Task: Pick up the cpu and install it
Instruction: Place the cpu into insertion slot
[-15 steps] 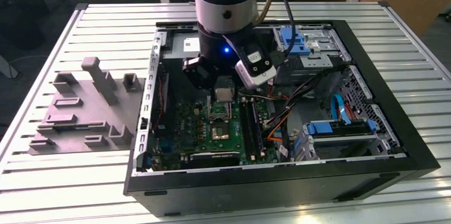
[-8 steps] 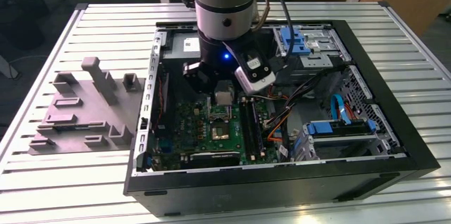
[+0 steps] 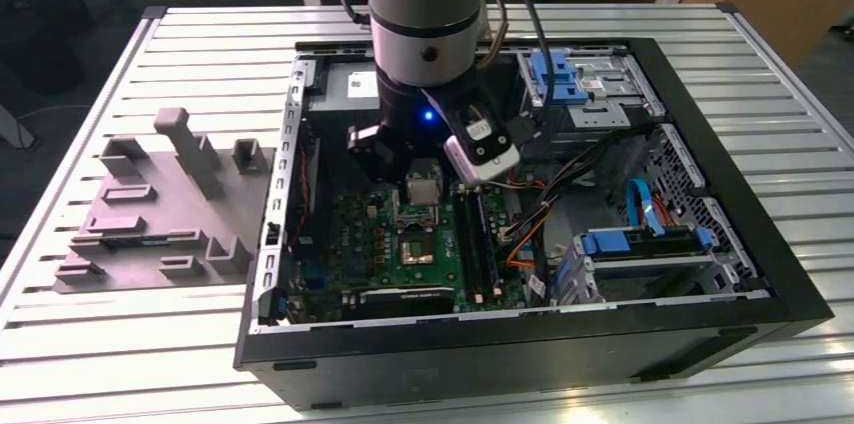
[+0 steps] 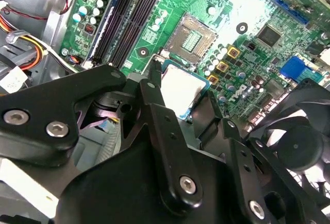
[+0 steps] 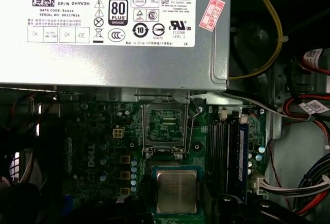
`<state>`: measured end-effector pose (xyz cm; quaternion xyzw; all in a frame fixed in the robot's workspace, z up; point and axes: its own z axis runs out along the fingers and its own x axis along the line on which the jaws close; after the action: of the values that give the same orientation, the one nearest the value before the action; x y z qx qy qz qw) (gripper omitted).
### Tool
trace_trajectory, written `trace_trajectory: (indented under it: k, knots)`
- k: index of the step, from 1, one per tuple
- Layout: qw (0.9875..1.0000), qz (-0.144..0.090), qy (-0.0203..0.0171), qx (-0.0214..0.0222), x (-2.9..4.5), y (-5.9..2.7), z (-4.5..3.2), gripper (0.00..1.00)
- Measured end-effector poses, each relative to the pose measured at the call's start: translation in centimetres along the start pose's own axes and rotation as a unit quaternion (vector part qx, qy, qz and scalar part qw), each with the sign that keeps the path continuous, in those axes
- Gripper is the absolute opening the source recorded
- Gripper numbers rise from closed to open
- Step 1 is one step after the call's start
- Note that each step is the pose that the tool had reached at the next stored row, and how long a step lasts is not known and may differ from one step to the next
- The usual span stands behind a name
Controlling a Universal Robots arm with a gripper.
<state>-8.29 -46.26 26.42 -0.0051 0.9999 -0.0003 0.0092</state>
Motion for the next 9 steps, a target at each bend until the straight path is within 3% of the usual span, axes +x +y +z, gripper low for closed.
trace_trajectory:
  k: [9]
  knots:
    - [1.0000, 0.000, -0.0001, -0.0002, 0.00, 0.00, 0.14, 0.47]
